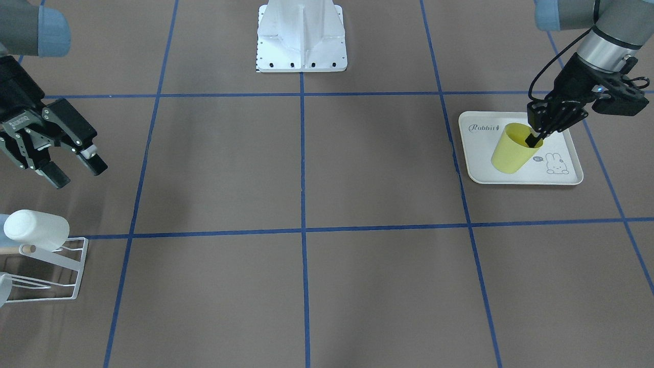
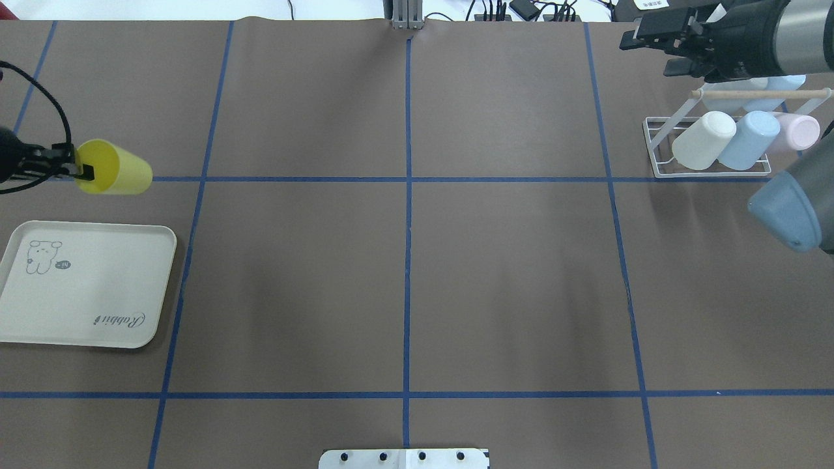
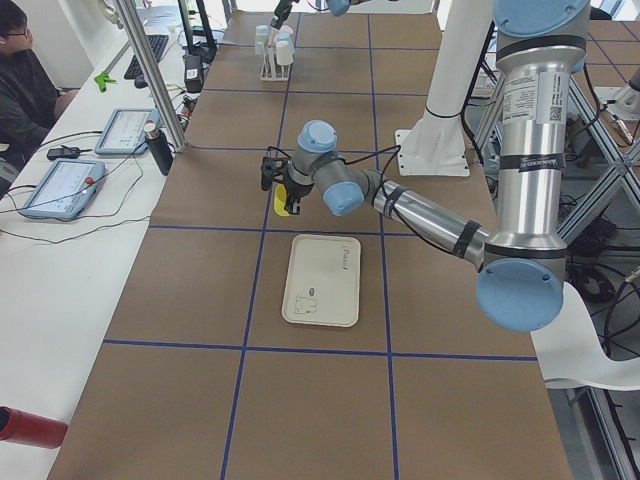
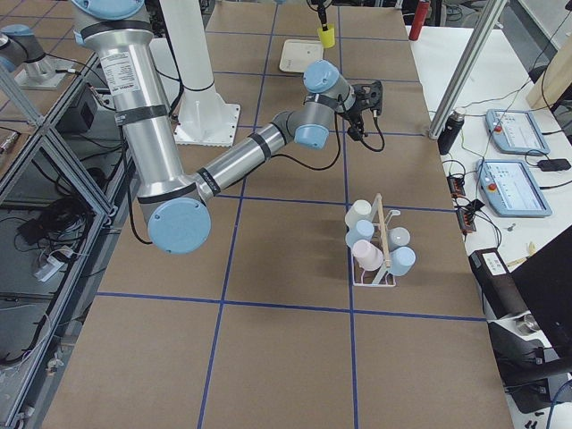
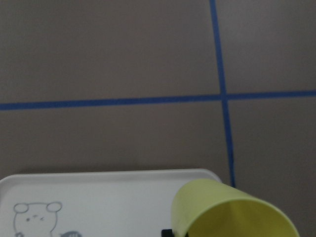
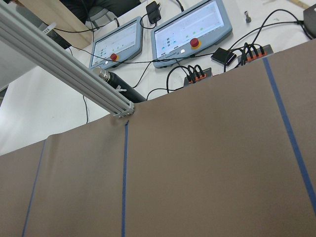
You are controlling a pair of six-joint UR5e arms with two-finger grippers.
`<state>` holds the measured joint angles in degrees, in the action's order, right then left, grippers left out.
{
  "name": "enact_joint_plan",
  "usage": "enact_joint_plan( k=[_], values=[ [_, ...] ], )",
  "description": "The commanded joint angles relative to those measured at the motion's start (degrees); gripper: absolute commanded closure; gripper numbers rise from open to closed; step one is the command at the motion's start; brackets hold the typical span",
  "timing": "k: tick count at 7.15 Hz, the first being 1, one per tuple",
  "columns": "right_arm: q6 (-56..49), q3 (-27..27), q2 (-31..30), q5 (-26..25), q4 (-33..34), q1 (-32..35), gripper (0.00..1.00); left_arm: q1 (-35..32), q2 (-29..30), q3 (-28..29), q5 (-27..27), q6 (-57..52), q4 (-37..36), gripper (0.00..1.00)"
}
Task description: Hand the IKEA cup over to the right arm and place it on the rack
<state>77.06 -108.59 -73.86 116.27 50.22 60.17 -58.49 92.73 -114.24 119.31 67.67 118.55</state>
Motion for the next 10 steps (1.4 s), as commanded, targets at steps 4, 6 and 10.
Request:
enact_joint_plan(
  k=[4, 6, 10],
  values=[
    [23.3, 2.1, 2.0, -13.9, -17.4, -12.4, 0.0, 8.7, 11.6, 8.8, -15.8, 44.6, 25.8, 1.0],
    [28.2, 2.2, 5.3, -25.0, -20.0, -20.3, 0.0, 8.7, 11.9, 17.0, -20.5, 54.0, 46.0, 1.0],
    [33.2, 5.7, 8.1, -33.6, -30.5, -26.0, 0.0, 12.2, 21.3, 22.3, -23.0, 66.7, 59.6, 1.0]
  ],
)
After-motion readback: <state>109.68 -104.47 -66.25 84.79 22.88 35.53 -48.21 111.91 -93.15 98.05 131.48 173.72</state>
